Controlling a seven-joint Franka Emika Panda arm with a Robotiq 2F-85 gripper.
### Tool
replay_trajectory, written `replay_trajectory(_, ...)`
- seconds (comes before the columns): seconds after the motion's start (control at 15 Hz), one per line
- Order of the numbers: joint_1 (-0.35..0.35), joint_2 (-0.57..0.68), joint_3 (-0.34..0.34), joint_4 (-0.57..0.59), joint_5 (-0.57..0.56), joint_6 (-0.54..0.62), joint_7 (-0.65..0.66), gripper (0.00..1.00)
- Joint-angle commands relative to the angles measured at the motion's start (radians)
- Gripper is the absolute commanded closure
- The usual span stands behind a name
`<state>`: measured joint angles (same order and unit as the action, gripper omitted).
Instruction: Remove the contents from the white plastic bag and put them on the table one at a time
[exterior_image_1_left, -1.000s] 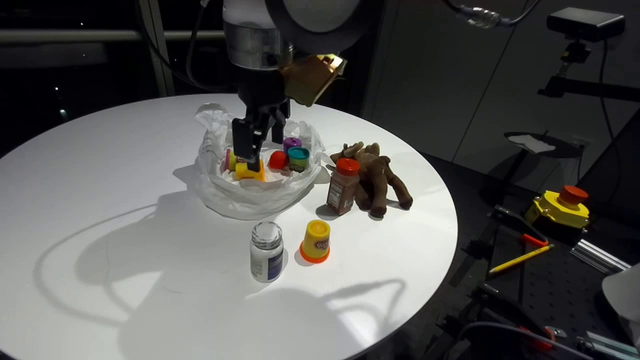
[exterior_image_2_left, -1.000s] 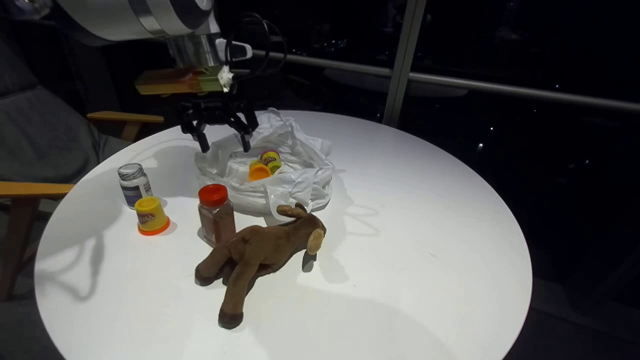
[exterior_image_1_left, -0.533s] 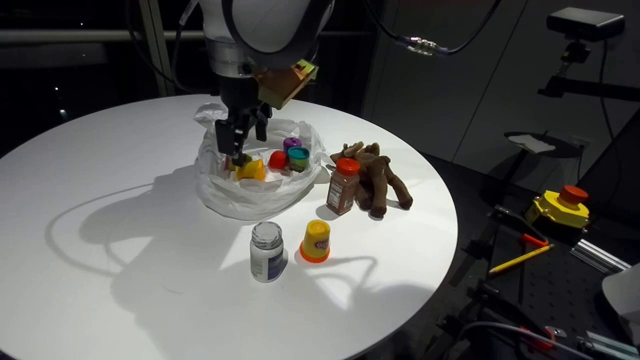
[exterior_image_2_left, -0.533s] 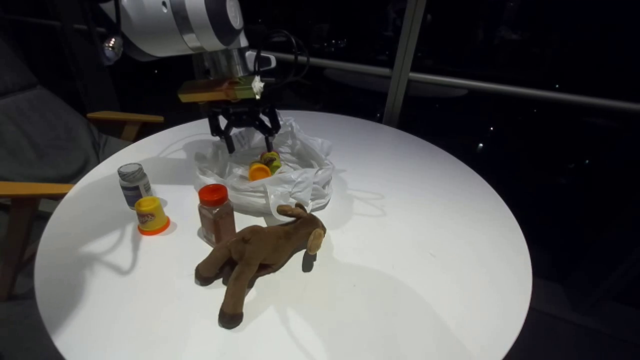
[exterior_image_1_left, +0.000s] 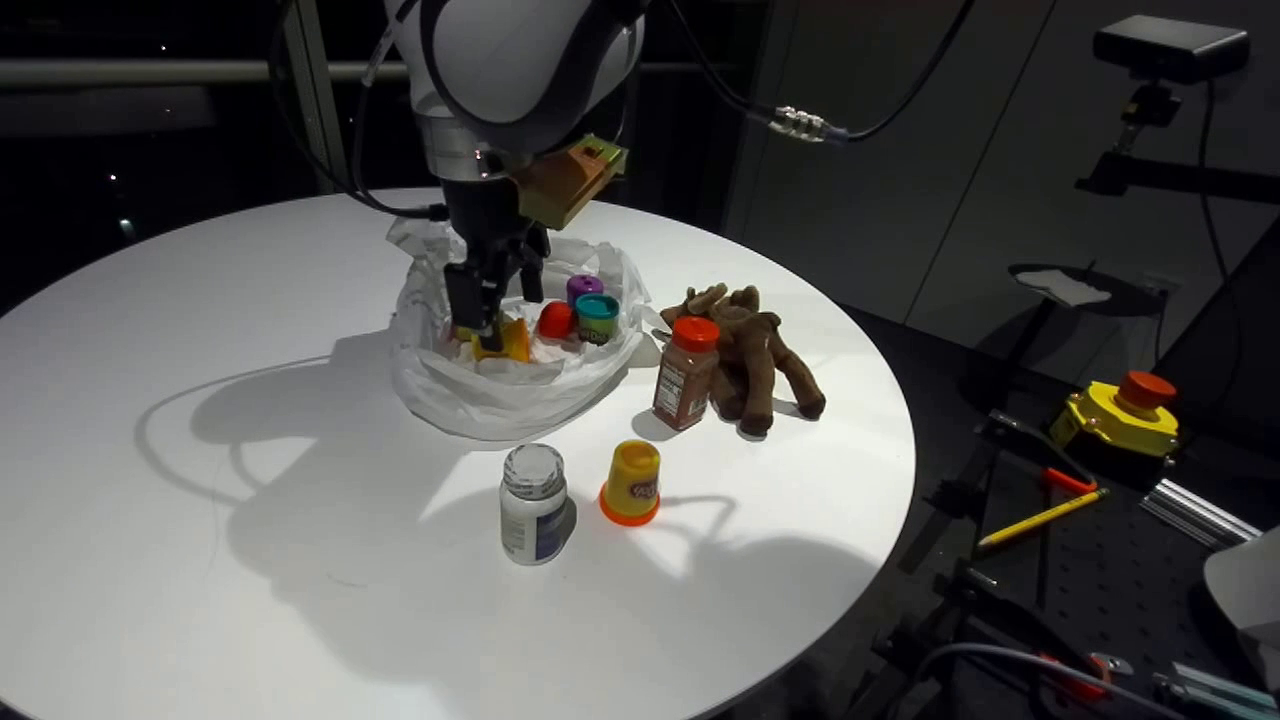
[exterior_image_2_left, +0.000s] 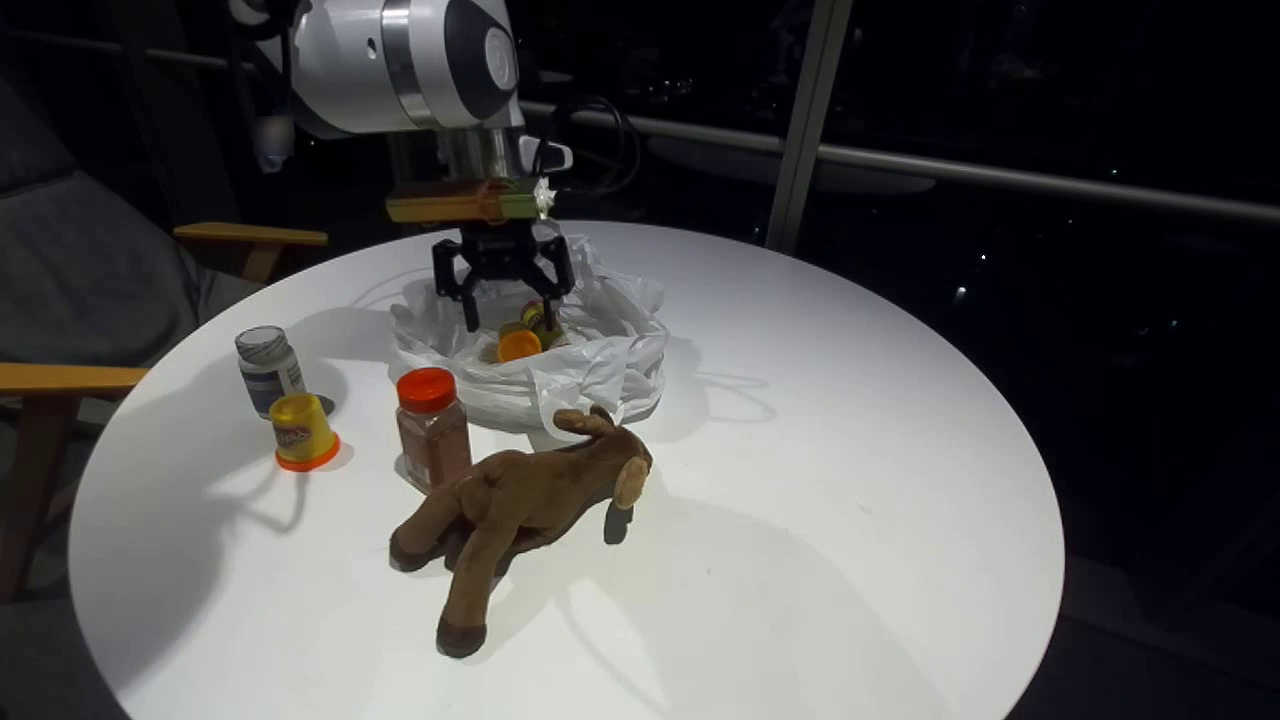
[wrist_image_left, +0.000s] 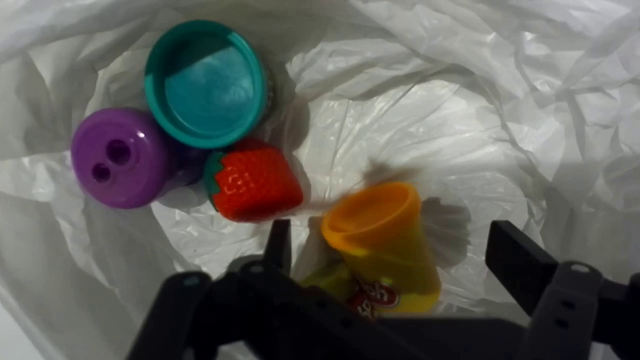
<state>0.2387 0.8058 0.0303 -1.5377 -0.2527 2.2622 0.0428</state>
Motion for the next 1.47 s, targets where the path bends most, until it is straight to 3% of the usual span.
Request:
replay_trajectory(0.0, -0.009, 0.050, 0.016, 0.084, 0.021, -0.050, -0.043, 0.00)
replay_trajectory(0.13, -0.007, 0.069, 0.018, 0.108, 0.020, -0.062, -0.051, 0.00)
replay_trajectory(0.2, -0.005, 0.079, 0.018, 0.119, 0.018, -0.064, -0.054, 0.07)
replay_trajectory(0.4, -0.001, 0.105, 0.017, 0.153, 0.013, -0.077, -0.064, 0.44)
replay_trajectory(0.73, 0.003, 0.119, 0.009, 0.186, 0.008, -0.087, -0.069, 0.85)
replay_trajectory(0.93, -0.003, 0.079, 0.002, 0.167, 0.016, -0.120, -0.048, 0.78)
replay_trajectory(1.4, -0.019, -0.175, -0.004, -0.011, 0.057, -0.254, 0.071, 0.77)
